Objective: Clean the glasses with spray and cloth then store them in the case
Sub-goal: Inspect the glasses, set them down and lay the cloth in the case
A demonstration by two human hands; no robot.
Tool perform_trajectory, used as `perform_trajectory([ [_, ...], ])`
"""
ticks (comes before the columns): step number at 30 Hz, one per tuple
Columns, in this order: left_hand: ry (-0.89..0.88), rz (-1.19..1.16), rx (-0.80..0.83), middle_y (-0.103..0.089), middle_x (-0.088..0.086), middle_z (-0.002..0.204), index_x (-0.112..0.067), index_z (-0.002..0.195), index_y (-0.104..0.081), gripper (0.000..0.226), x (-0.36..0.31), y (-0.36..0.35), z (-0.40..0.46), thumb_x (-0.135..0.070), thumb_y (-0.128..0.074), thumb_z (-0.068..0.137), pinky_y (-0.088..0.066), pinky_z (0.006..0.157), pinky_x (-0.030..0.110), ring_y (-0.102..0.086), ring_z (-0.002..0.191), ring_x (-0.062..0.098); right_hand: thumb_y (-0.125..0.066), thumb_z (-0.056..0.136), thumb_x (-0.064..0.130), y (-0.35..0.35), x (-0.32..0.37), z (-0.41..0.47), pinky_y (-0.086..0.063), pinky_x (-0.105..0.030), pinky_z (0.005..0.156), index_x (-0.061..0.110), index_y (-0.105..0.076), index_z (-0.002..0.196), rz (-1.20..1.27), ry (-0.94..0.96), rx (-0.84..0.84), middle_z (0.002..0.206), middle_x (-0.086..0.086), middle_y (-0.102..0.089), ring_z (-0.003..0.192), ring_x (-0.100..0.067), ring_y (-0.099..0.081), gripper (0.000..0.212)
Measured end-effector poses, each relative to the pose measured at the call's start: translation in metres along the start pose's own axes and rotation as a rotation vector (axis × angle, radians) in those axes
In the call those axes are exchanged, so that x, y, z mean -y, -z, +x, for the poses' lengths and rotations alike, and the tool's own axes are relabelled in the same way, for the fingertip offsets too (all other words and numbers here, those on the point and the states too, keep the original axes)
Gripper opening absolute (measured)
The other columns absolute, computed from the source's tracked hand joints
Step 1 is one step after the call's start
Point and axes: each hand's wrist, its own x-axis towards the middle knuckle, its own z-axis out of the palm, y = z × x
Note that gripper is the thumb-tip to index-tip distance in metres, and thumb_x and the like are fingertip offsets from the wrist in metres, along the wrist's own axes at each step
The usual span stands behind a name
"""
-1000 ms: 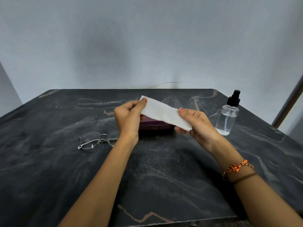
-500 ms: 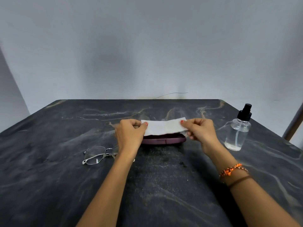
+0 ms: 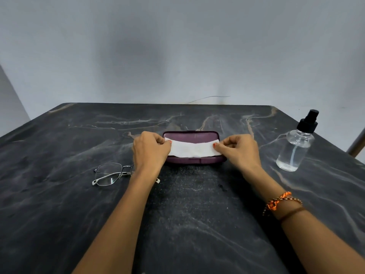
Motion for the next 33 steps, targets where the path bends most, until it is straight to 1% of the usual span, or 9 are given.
perform_trajectory([
  [5, 0.007, 0.087, 0.021, -0.069, 0.014, 0.076, -0.009, 0.068, -0.070, 0.009, 0.0026, -0.0011, -0.0006, -0.012, -0.065, 0.075, -0.040, 0.065, 0.027, -0.062, 0.081, 0.032, -0.071, 0.074, 0.018, -0.0002, -0.0018, -0.0025, -0.032, -0.006, 0.038, 0.016, -0.062, 0.053, 0.039, -0.035, 0.027, 0.051, 0.004, -0.057, 0.045, -0.002, -0.048, 0.023],
  [8, 0.004, 0.131, 0.035, -0.069, 0.015, 0.083, -0.010, 0.073, -0.070, 0.008, 0.0022, -0.0022, -0.0015, -0.015, -0.066, 0.077, -0.039, 0.066, 0.029, -0.059, 0.094, 0.031, -0.071, 0.073, 0.015, 0.0004, -0.0029, -0.0026, -0.030, -0.006, 0.035, 0.020, -0.058, 0.046, 0.068, -0.067, 0.032, 0.046, 0.005, -0.053, 0.035, 0.003, -0.046, 0.031],
  [10, -0.005, 0.172, 0.034, -0.069, 0.015, 0.089, -0.011, 0.077, -0.071, 0.007, 0.0013, -0.0023, -0.0026, -0.015, -0.066, 0.079, -0.039, 0.066, 0.032, -0.056, 0.101, 0.033, -0.071, 0.072, 0.015, 0.0004, -0.0024, -0.0037, -0.030, -0.006, 0.036, 0.019, -0.057, 0.046, 0.061, -0.067, 0.039, 0.046, 0.005, -0.053, 0.033, 0.003, -0.045, 0.030],
  [12, -0.019, 0.212, 0.039, -0.069, 0.015, 0.092, -0.011, 0.080, -0.071, 0.007, 0.0014, -0.0019, -0.0033, -0.015, -0.065, 0.079, -0.043, 0.073, 0.035, -0.055, 0.105, 0.034, -0.071, 0.072, 0.014, -0.0004, -0.0021, -0.0046, -0.031, -0.006, 0.036, 0.018, -0.058, 0.048, 0.052, -0.055, 0.052, 0.046, 0.005, -0.053, 0.033, 0.004, -0.045, 0.028],
  [14, -0.036, 0.242, 0.053, -0.070, 0.015, 0.089, -0.010, 0.079, -0.071, 0.008, 0.0021, -0.0024, -0.0036, -0.015, -0.065, 0.080, -0.045, 0.078, 0.036, -0.056, 0.103, 0.034, -0.070, 0.071, 0.014, -0.0002, -0.0022, -0.0049, -0.031, -0.007, 0.036, 0.016, -0.060, 0.050, 0.018, -0.039, 0.053, 0.046, 0.005, -0.054, 0.036, 0.001, -0.047, 0.023],
  [18, -0.052, 0.280, 0.068, -0.069, 0.016, 0.085, -0.010, 0.078, -0.071, 0.007, 0.0011, -0.0026, -0.0035, -0.014, -0.065, 0.078, -0.042, 0.070, 0.033, -0.059, 0.095, 0.035, -0.068, 0.070, 0.011, 0.0004, -0.0020, -0.0046, -0.035, -0.016, 0.043, 0.012, -0.063, 0.056, -0.018, -0.022, 0.062, 0.048, 0.004, -0.055, 0.044, -0.004, -0.048, 0.015],
  [22, -0.077, 0.343, 0.098, -0.069, 0.015, 0.082, -0.009, 0.081, -0.071, 0.007, 0.0011, -0.0037, -0.0034, -0.011, -0.065, 0.077, -0.046, 0.083, 0.037, -0.061, 0.084, 0.033, -0.067, 0.069, 0.009, 0.0010, -0.0010, -0.0054, -0.037, -0.019, 0.047, 0.011, -0.062, 0.057, -0.053, -0.005, 0.070, 0.046, 0.005, -0.053, 0.046, -0.005, -0.048, 0.013],
  [26, -0.102, 0.391, 0.107, -0.068, 0.014, 0.084, -0.008, 0.082, -0.069, 0.009, 0.0015, -0.0060, -0.0033, -0.007, -0.063, 0.075, -0.042, 0.064, 0.033, -0.061, 0.082, 0.034, -0.066, 0.069, 0.008, 0.0007, 0.0004, -0.0059, -0.037, -0.020, 0.050, 0.010, -0.063, 0.060, -0.098, 0.011, 0.082, 0.047, 0.006, -0.052, 0.048, -0.006, -0.048, 0.010],
  [33, -0.121, 0.431, 0.104, -0.068, 0.015, 0.087, -0.007, 0.084, -0.069, 0.011, 0.0016, -0.0084, -0.0027, -0.005, -0.062, 0.076, -0.039, 0.061, 0.031, -0.061, 0.083, 0.034, -0.064, 0.067, 0.007, -0.0017, 0.0030, -0.0080, -0.038, -0.019, 0.056, 0.014, -0.058, 0.055, -0.190, 0.042, 0.061, 0.048, 0.007, -0.051, 0.058, -0.014, -0.055, 0.015],
])
